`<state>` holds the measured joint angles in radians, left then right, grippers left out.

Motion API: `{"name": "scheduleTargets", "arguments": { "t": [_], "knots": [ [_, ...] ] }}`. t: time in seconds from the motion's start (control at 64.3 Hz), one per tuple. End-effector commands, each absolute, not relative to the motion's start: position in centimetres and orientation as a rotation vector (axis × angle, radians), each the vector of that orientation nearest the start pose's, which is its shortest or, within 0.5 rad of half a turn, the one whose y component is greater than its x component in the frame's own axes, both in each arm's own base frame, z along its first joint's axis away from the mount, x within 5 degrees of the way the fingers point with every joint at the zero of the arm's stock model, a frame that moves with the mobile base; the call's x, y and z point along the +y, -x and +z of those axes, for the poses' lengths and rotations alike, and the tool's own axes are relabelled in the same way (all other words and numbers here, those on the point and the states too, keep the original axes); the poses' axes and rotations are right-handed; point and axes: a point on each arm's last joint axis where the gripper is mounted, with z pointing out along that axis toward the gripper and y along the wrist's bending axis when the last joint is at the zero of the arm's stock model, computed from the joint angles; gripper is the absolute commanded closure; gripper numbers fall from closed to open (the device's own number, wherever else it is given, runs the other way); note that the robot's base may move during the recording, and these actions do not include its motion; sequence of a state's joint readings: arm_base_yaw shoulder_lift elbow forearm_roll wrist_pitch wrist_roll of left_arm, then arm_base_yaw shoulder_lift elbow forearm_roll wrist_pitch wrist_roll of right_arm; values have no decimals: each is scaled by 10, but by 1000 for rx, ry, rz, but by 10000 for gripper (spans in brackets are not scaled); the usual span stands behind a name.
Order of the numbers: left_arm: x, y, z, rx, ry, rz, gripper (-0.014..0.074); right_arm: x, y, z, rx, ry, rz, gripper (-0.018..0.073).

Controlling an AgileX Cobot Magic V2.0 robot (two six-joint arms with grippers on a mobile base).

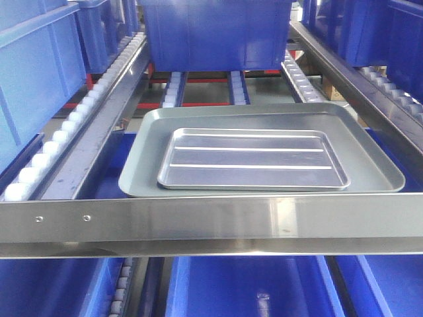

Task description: Grab silver tray and stack on right shelf

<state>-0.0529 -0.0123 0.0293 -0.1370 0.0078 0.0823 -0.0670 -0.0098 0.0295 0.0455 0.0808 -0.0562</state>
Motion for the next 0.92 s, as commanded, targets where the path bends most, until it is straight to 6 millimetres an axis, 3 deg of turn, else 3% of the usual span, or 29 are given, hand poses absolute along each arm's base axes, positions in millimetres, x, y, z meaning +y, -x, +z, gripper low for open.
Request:
{"name": "scheduleTargets", "arguments": {
  "t": [0.0,0.902],
  "knots": [
    [-2,-57,205,1438,24,-92,697,-4,-54,213,1446,-39,-73,503],
    [-2,-57,205,1438,24,-92,697,-4,-54,213,1446,-39,-73,503]
  ]
}}
